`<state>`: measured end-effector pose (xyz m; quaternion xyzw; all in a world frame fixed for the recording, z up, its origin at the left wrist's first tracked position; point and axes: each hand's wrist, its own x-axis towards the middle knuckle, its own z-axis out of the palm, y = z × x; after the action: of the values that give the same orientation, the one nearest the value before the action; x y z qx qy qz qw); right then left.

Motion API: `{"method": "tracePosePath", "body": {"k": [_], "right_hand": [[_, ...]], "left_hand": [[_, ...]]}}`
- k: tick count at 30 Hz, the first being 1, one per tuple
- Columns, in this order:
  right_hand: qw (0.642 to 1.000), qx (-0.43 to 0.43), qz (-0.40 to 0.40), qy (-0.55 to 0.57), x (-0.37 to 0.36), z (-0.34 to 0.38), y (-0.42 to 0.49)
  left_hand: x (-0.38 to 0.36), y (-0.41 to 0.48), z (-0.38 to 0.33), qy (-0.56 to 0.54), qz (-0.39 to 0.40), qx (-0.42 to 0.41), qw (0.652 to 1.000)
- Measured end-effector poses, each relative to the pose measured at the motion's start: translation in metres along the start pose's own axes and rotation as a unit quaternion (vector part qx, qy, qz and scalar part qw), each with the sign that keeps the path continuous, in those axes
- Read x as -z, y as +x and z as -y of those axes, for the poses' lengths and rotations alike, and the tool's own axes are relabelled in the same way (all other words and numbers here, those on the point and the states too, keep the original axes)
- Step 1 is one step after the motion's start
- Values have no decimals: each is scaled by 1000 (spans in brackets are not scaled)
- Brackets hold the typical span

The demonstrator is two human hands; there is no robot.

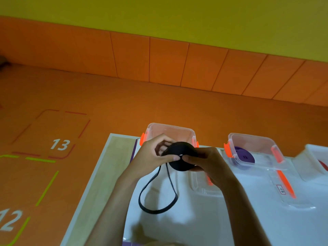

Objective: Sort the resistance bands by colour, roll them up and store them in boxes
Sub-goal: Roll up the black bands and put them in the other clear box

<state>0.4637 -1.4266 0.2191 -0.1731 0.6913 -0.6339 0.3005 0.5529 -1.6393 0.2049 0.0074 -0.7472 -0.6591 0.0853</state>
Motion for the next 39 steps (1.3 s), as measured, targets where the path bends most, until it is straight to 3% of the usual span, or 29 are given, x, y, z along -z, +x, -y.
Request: {"method": "tracePosePath", "body": {"k": [2,7,9,12,15,21,23,26,28,33,36,39], "right_hand": [[1000,14,-7,3,-1,-1,-2],[979,46,11,-196,-1,4,-3],[982,55,6,-181,0,12,-4],[996,59,-12,-63,3,16,-7],[999,53,-9,0,5,12,-9],[963,67,2,-262,6,10,-7],[971,72,-20,-228,7,10,-5],[997,26,-46,-57,8,6,-7],[999,-2,-51,2,6,-3,-10],[994,12,-24,-110,-7,-9,-8],[998,25,-58,-30,-3,-5,-6],[996,41,-42,64,0,-6,-9]], "left_hand": [[-1,-2,-1,-17,-18,1,1000],[4,2,-9,89,35,32,995],[-1,1,-11,85,31,39,995],[-2,-2,-9,40,7,38,998],[7,-1,-8,67,19,52,996],[13,5,-14,178,73,44,980],[9,3,-12,160,48,30,985],[10,-2,-9,39,9,41,998],[14,-3,-10,28,6,38,999],[12,-1,-13,98,55,28,993],[6,1,-15,75,20,26,997],[9,2,-15,84,4,29,996]]}}
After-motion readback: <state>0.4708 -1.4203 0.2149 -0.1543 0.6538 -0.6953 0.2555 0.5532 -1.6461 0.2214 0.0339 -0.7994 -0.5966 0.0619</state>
